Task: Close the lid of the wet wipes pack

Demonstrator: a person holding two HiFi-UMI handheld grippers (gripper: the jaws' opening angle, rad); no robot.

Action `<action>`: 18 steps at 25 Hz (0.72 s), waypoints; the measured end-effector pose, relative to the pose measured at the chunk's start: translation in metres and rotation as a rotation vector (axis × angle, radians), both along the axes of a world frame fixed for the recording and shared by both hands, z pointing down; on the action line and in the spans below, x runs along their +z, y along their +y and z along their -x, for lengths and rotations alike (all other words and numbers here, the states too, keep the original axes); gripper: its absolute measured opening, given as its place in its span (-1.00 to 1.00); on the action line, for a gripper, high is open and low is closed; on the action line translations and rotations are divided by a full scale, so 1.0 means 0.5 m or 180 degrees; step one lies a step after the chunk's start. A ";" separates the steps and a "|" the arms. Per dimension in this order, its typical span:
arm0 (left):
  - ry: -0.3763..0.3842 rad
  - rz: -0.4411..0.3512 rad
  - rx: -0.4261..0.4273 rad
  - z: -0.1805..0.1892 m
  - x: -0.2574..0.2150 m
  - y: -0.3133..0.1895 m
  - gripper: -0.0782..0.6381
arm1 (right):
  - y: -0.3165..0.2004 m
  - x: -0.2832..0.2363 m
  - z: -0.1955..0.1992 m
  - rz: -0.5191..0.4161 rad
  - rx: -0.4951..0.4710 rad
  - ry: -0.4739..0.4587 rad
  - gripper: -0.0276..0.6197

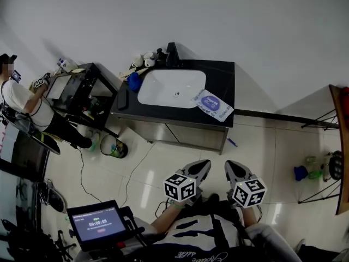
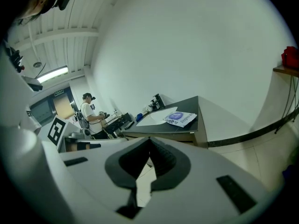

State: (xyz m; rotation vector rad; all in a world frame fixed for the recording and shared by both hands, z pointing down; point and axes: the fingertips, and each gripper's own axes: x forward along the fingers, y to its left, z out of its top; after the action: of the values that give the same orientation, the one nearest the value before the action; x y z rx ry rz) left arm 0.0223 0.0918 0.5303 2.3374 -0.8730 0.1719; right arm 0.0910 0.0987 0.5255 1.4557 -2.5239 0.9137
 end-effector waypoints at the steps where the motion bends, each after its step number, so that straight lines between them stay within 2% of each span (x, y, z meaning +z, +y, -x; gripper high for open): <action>1: -0.0005 -0.0011 0.0015 0.006 -0.016 0.006 -0.78 | 0.006 -0.016 0.008 -0.0012 -0.0001 -0.0003 -0.92; 5: 0.0039 -0.0051 0.0081 0.019 -0.060 0.020 -0.78 | 0.019 -0.061 0.036 -0.0073 0.0015 -0.0008 -0.92; 11: 0.0001 -0.0114 0.0231 0.034 -0.028 0.039 -0.78 | 0.029 -0.037 0.067 -0.0172 0.0095 -0.0068 -0.92; 18: 0.0003 -0.0121 0.0260 0.077 -0.010 0.058 -0.78 | 0.048 -0.019 0.107 -0.0165 0.0122 -0.0031 -0.92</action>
State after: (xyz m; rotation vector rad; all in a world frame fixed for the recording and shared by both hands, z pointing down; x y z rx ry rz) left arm -0.0160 0.1207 0.5255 2.4100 -0.7873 0.1897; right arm 0.0375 0.1229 0.5160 1.5231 -2.5535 0.8695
